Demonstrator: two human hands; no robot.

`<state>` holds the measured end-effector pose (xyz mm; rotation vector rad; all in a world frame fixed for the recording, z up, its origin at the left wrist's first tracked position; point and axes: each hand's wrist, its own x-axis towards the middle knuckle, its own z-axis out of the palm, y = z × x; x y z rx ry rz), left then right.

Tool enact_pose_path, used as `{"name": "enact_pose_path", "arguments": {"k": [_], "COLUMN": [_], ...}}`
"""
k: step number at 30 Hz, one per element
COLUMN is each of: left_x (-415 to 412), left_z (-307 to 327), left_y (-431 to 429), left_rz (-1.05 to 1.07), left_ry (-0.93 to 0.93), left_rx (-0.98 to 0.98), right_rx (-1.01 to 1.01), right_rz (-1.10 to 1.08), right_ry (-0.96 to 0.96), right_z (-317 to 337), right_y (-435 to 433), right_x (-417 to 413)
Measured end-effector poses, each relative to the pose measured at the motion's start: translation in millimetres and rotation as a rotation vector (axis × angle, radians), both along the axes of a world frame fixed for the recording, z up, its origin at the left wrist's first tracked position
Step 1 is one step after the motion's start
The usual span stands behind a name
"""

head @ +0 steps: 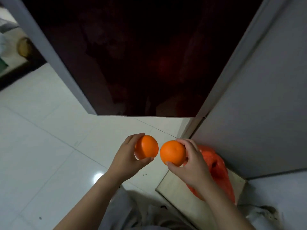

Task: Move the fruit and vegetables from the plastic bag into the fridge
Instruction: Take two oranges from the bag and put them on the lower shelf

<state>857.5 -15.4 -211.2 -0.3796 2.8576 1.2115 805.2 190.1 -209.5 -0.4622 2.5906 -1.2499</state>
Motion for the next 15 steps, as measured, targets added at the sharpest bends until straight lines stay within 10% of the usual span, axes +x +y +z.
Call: {"name": "enact_pose_path", "arguments": {"k": [15], "left_x": [45.9], "left_z": [-15.2], "left_y": [-228.6], "left_rz": [0.356], "left_ry": [0.003], "left_rx": [0.008], "right_rx": [0.099], "right_rz": [0.458], "right_ry": [-0.034], "right_z": [0.3], "right_y": [-266.2], "right_x": [-16.9]}}
